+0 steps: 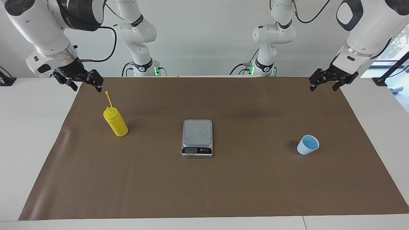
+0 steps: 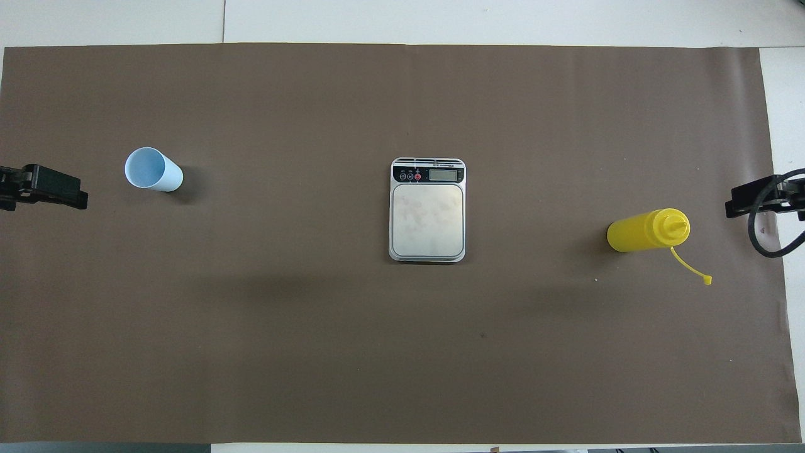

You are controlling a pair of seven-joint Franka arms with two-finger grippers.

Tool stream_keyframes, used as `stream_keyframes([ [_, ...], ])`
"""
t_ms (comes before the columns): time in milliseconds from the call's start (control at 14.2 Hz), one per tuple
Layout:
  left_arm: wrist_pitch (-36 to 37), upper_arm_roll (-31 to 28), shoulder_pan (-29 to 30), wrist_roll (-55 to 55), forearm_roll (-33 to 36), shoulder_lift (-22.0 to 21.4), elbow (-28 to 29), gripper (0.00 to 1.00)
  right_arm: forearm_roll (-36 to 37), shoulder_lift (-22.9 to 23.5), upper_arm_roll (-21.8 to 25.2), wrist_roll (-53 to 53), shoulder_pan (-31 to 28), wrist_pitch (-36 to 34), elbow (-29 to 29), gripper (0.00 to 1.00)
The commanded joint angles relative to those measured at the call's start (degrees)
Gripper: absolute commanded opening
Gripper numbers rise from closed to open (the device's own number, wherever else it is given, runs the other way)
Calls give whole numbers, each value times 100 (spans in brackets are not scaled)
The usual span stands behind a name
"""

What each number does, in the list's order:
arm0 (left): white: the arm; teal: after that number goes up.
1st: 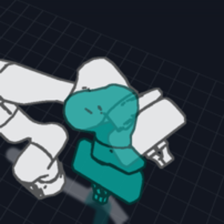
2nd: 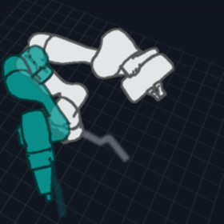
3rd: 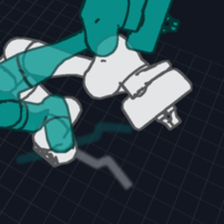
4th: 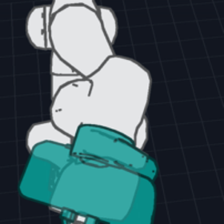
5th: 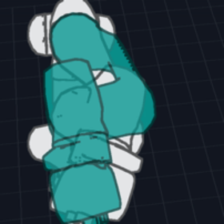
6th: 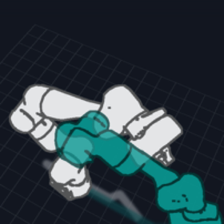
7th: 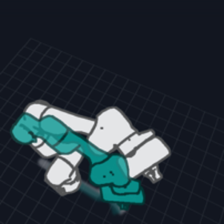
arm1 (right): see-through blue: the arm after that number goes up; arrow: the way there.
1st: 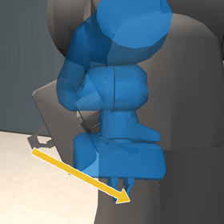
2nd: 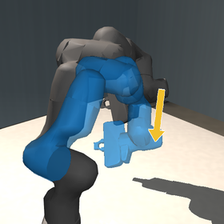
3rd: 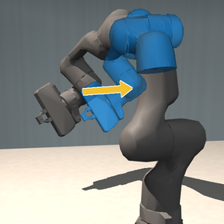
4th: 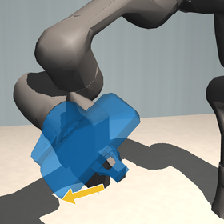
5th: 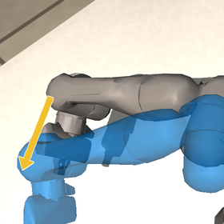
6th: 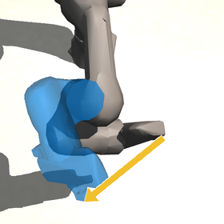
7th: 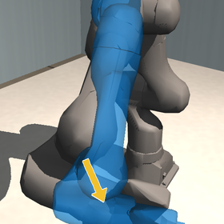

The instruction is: Pour seasoning into cup on scale with both arms

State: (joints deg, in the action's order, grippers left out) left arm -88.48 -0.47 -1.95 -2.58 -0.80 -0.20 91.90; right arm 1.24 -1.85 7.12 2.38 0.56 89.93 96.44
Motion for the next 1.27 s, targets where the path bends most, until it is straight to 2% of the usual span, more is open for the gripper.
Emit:
stream_keyframes([
  [0, -178, 3, 36, -111, 80, -103, 161, 100, -80, -53, 0, 79, -12, -54, -2, 100],
  [283, -257, 3, 28, -103, 72, -103, 179, 100, -80, -70, 0, 26, -12, -46, 50, 100],
  [565, -196, 3, 28, -50, 71, -111, 196, 100, -80, -62, 0, 26, 136, 323, 42, 100],
  [707, -493, 3, 45, -111, 71, -59, 240, 100, -80, -88, 0, 26, 172, 262, 77, 100],
  [919, -1151, 3, 141, -120, 80, 230, 345, 100, -132, -71, 44, -61, -143, 314, 86, 100],
  [1060, -1556, 3, 159, -129, 80, 485, 425, 100, -639, -27, 70, -665, -231, 323, -19, 100],
  [1201, -2004, 3, 168, -146, 80, 775, 512, 100, -957, -18, 88, -1001, -573, 280, -11, 100],
])
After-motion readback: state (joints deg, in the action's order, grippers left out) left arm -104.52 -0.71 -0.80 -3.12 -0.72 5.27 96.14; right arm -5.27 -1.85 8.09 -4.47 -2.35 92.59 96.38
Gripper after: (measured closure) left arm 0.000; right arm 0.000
